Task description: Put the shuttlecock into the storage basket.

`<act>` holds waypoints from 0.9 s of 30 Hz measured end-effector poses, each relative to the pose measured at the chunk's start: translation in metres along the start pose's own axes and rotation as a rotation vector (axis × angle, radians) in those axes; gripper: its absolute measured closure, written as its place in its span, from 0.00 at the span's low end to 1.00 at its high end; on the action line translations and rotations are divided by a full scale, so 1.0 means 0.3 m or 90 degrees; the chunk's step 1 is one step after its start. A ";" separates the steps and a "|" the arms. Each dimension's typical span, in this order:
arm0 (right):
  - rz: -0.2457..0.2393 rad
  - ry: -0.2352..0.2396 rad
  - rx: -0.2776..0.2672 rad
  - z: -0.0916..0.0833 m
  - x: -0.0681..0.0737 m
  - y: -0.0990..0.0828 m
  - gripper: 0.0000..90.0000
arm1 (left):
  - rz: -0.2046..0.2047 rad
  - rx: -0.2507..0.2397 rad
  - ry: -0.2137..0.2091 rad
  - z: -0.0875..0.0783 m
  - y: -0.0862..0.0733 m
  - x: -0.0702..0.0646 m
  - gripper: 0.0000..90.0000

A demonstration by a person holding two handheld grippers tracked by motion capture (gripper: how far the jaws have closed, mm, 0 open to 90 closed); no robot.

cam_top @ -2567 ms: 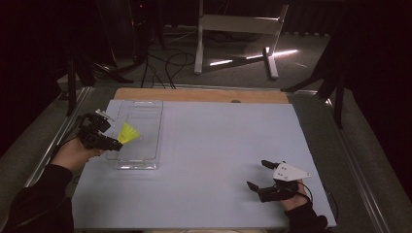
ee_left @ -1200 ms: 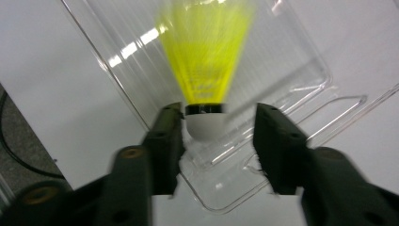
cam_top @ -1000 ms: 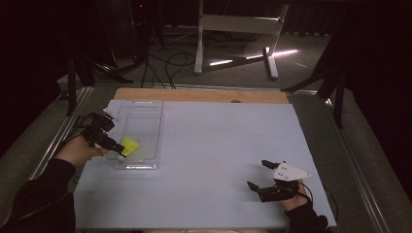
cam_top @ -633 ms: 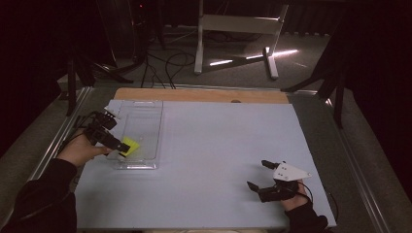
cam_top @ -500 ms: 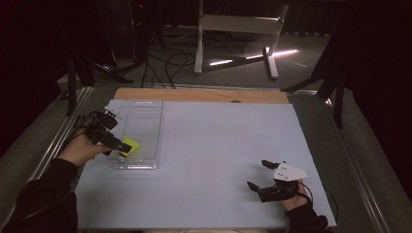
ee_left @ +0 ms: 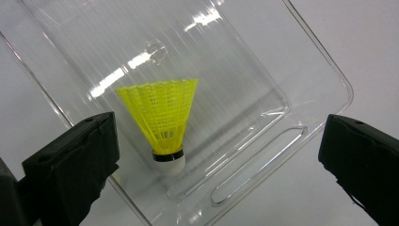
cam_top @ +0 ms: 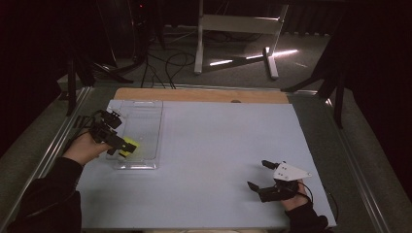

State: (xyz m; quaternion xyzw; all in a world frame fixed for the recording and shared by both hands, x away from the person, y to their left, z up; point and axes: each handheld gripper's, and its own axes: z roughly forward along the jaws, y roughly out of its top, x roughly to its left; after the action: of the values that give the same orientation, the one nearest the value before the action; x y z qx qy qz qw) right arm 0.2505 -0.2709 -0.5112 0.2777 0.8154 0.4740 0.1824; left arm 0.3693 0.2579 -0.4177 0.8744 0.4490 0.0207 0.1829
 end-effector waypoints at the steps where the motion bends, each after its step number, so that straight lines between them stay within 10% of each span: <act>1: 0.000 -0.001 -0.001 -0.001 0.000 0.000 0.09 | 0.002 -0.005 -0.003 0.000 0.002 -0.002 0.00; 27: 0.001 0.001 0.002 0.001 -0.003 -0.002 0.09 | 0.068 -0.041 -0.030 0.004 0.104 -0.114 0.00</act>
State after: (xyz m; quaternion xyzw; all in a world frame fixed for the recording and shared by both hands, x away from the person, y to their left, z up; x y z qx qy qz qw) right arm 0.2513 -0.2716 -0.5119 0.2781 0.8161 0.4732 0.1811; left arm 0.3735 0.2141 -0.4038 0.8908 0.3967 0.0245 0.2202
